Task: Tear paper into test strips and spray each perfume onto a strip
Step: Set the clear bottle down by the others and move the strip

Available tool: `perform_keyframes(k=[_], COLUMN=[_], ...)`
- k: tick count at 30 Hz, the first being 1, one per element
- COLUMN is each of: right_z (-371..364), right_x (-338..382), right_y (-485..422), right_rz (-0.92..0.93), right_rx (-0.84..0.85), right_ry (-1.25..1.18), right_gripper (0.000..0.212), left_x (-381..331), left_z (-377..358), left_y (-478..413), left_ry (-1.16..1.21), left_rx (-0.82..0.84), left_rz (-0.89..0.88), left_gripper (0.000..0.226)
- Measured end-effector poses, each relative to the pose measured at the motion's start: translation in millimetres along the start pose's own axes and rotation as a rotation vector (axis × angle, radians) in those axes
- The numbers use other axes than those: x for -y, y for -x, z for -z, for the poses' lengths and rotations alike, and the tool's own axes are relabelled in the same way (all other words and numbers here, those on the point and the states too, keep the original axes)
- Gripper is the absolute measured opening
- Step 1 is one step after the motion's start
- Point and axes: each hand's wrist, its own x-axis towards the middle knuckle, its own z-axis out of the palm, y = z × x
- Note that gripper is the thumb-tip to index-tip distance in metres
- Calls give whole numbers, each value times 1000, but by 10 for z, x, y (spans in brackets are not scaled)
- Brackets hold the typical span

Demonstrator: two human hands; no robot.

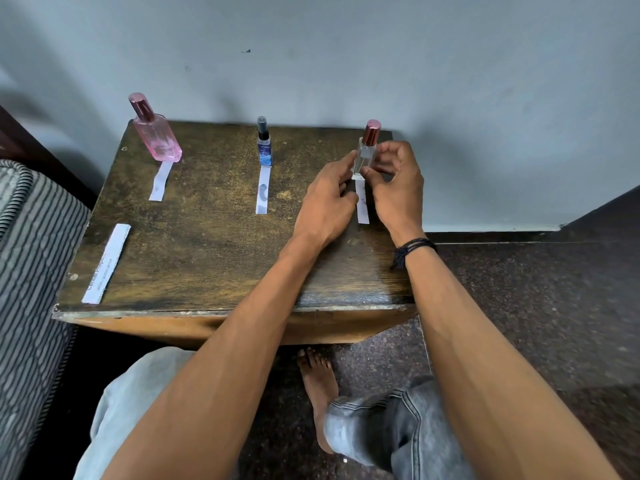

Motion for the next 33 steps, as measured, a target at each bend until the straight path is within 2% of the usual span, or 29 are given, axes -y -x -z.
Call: perform_keyframes(k=[24,33], right_z=[-19,-5], right_x=[-1,10], right_y=[-6,17], right_rz=[-13,-54], right_rx=[3,-2], right_ry=[12,15], right_gripper=[33,54], left_x=[-8,-13], left_z=[-13,6], left_y=[-17,40], left_ry=[-52,-6], left_rx=[-5,-77], left_rz=[-23,-53], left_gripper=[73,66])
